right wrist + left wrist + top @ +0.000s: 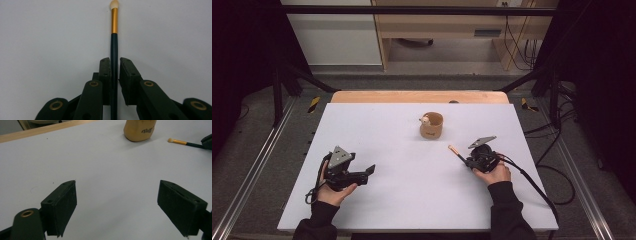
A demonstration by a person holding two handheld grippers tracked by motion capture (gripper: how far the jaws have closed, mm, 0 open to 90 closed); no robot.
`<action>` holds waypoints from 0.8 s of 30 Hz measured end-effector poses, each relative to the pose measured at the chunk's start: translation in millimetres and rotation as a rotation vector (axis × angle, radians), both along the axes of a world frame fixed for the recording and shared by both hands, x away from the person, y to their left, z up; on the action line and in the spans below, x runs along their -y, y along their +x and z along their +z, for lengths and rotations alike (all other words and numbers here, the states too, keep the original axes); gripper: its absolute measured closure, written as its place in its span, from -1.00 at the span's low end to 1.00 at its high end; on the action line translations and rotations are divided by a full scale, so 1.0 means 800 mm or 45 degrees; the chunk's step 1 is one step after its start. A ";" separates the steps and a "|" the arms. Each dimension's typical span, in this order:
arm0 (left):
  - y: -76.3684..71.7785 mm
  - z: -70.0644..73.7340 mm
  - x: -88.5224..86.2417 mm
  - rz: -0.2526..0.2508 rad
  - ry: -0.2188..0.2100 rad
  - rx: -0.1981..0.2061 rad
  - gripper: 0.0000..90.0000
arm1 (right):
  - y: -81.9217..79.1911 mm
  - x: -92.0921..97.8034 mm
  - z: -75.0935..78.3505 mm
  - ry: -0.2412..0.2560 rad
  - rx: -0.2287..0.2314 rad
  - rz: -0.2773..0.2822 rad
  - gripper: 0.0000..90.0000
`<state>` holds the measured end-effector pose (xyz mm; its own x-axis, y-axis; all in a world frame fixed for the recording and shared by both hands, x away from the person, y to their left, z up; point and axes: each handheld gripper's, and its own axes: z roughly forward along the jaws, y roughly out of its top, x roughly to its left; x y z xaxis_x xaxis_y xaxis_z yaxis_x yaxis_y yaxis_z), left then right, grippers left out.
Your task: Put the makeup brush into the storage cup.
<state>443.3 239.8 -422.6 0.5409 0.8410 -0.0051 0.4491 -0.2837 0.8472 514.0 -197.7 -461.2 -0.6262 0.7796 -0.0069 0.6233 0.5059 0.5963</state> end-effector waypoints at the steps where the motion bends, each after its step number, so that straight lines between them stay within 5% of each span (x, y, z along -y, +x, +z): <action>1: 0.000 0.000 0.000 0.001 0.000 0.000 -0.66 | 0.000 0.001 0.002 0.005 0.003 0.003 0.69; 13: 0.002 -0.002 -0.001 0.003 0.003 -0.009 -0.66 | 0.008 0.002 0.026 -0.029 -0.005 0.024 0.50; 24: 0.002 -0.002 -0.001 0.001 0.005 -0.012 -0.66 | 0.025 -0.012 0.029 -0.056 -0.106 0.033 0.54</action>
<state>444.8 240.5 -424.0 0.5405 0.8413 -0.0067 0.4569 -0.2868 0.8420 533.6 -188.3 -438.1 -0.6459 0.7633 0.0123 0.6563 0.5469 0.5198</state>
